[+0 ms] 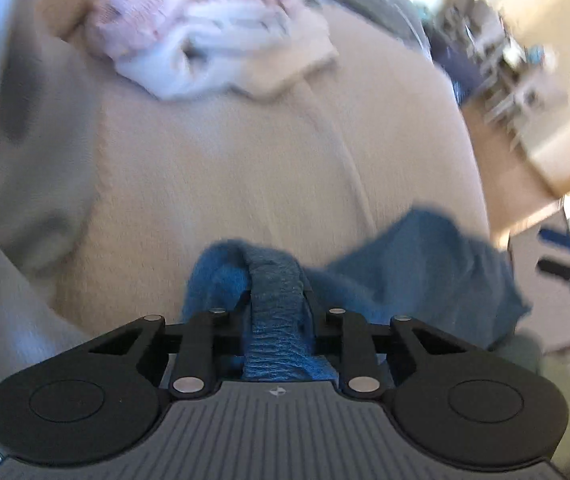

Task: Fold clothes

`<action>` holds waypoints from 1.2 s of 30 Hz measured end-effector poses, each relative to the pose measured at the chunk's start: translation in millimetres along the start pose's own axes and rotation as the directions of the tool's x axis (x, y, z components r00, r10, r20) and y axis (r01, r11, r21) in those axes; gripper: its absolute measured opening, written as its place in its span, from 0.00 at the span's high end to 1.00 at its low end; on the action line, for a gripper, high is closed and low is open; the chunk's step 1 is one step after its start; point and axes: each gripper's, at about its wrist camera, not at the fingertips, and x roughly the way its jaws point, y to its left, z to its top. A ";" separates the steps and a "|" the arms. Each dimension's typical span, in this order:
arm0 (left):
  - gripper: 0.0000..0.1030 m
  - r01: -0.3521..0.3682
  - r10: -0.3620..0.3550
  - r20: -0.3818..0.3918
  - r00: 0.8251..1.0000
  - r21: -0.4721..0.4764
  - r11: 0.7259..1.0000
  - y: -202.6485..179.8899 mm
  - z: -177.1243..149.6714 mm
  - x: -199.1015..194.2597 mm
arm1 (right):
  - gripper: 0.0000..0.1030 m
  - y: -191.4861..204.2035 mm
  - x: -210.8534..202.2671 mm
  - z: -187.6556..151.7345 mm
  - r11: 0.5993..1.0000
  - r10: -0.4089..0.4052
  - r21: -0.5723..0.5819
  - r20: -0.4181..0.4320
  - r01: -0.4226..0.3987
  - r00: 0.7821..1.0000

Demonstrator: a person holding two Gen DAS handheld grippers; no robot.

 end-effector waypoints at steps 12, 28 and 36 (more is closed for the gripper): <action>0.72 -0.095 0.102 -0.058 0.993 0.104 0.990 22.5 7.7 9.4 | 0.57 22.7 64.9 47.1 0.996 0.091 -0.007 -0.041 -0.092 0.995; 0.50 -0.076 0.076 0.017 0.997 0.002 0.997 19.5 -3.4 -18.5 | 0.59 126.6 98.8 43.5 0.922 0.340 -0.132 -0.172 -0.363 0.925; 0.84 -0.018 0.020 0.019 1.000 -0.086 0.996 32.9 -6.4 -26.1 | 0.74 156.8 142.1 43.2 0.908 0.333 -0.174 -0.252 -0.381 0.909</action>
